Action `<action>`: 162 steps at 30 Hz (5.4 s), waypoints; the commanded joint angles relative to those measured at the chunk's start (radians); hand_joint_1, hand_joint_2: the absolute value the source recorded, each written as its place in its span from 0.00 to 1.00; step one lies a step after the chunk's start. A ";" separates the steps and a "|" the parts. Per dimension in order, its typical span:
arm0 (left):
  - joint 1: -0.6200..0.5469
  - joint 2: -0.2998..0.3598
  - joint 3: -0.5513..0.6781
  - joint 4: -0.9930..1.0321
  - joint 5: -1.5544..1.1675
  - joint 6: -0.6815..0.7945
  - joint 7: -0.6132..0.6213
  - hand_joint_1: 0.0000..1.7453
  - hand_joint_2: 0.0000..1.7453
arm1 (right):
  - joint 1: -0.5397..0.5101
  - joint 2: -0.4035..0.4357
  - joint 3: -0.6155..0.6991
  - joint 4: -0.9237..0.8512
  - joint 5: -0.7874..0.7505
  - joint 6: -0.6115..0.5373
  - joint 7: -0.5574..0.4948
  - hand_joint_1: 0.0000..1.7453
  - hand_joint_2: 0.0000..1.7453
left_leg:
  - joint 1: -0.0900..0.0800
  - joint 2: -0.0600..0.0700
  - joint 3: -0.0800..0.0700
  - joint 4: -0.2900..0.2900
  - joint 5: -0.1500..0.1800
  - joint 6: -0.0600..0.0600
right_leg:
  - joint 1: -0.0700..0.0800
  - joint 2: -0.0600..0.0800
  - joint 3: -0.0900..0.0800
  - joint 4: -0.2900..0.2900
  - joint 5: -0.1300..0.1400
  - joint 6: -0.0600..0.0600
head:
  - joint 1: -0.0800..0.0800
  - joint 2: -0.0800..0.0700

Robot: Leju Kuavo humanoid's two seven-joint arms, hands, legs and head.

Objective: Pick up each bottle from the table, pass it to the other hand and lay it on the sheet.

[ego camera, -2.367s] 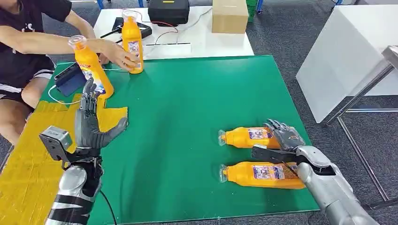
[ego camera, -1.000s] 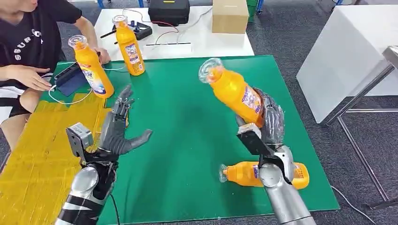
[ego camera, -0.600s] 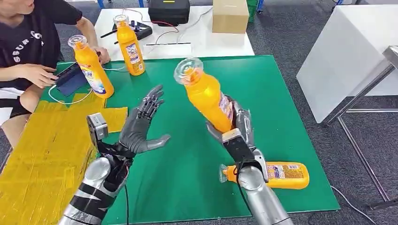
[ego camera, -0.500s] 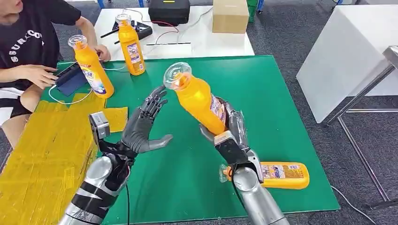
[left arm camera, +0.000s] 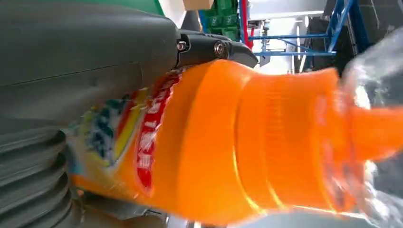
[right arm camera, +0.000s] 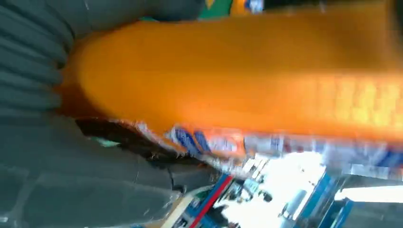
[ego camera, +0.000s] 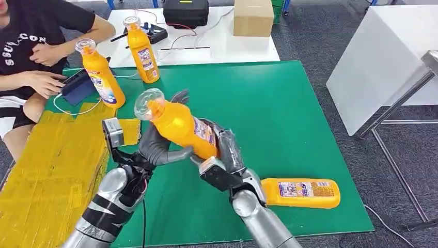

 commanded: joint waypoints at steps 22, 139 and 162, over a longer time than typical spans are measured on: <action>-0.048 -0.009 0.004 0.085 0.096 0.024 -0.002 1.00 1.00 | -0.075 -0.010 0.204 0.156 0.062 -0.038 0.018 1.00 1.00 | 0.001 0.001 0.004 0.000 -0.002 -0.002 | 0.002 0.000 0.005 -0.001 -0.001 -0.001 | 0.000 0.000; 0.202 0.045 0.402 -0.192 -0.501 0.423 -0.176 0.00 1.00 | 0.480 -0.717 -0.200 -0.673 0.348 0.186 0.230 0.00 1.00 | -0.002 -0.004 0.001 0.000 -0.002 0.000 | -0.001 -0.003 0.002 -0.002 -0.002 0.001 | 0.000 0.000; 0.226 0.022 0.345 -0.215 -0.457 0.376 -0.152 0.00 1.00 | 0.534 -0.669 -0.349 -0.487 0.492 0.194 0.424 0.00 1.00 | 0.000 0.001 0.003 -0.001 -0.003 0.001 | 0.001 0.000 0.004 -0.005 0.000 0.000 | 0.000 0.000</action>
